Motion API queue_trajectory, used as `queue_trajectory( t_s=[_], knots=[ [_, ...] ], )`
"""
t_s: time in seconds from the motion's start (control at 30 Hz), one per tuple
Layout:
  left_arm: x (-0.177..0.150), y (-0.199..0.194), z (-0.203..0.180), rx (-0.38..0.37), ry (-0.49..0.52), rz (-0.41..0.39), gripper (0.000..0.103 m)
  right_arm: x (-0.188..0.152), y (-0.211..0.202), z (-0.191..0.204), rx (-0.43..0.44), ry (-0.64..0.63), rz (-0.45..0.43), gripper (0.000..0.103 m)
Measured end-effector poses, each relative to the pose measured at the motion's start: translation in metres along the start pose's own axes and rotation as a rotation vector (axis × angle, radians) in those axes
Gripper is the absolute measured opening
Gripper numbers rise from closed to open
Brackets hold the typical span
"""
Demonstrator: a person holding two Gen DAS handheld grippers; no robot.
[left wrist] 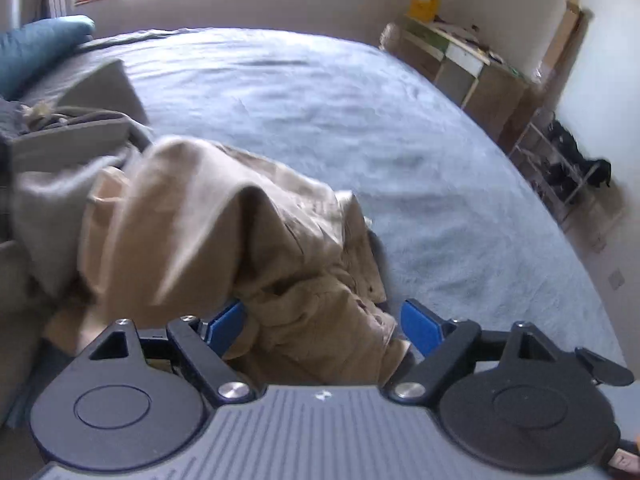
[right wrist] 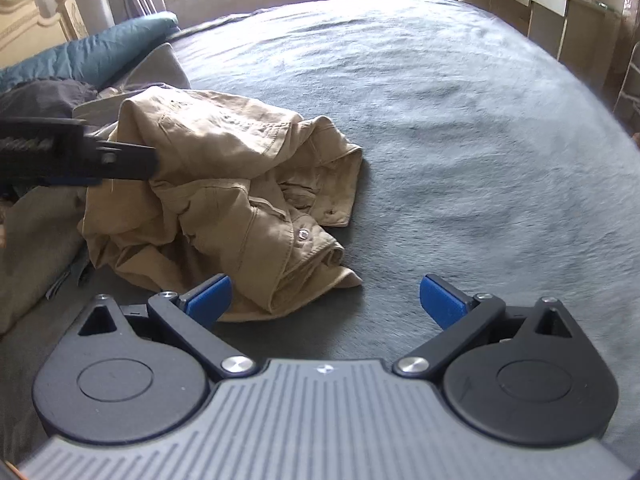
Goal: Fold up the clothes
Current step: 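Grasp the beige shirt with the left gripper while the right gripper grasps another edge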
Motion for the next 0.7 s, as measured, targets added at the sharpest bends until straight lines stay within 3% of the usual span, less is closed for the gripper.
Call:
queue_trajectory(
  t_s=[0.17,0.37,0.47,0.57,0.67,0.7],
  knots=[
    [-0.002,0.016,-0.018,0.020,0.123,-0.048,0.083,-0.014,0.036,-0.005,0.064,0.049,-0.030,0.100],
    [0.041,-0.003,-0.036,0.022,0.300,-0.193,0.087,0.000,0.054,-0.021,0.169,0.142,-0.048,0.098],
    [0.054,0.026,-0.036,0.071,0.422,-0.184,0.088,0.009,0.064,-0.025,0.253,0.174,-0.045,0.098],
    [0.048,0.062,-0.020,0.135,0.472,-0.090,0.076,0.012,0.090,-0.025,0.312,0.234,0.002,0.098],
    [0.036,0.079,0.005,0.179,0.440,-0.008,0.052,0.008,0.112,-0.018,0.336,0.266,0.051,0.093],
    [0.034,0.078,0.016,0.175,0.391,0.000,0.038,0.007,0.118,-0.016,0.340,0.274,0.066,0.089]
  ],
)
Point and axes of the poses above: each gripper's, at about its wrist camera, not at the fingertips, and y roughly the way its jaws point, z to its left, x to its top, the point moved 8 cm from there along y, roughly the way its jaws point, and after that the axes turned 5 degrees about y, right-handed, at the moved point
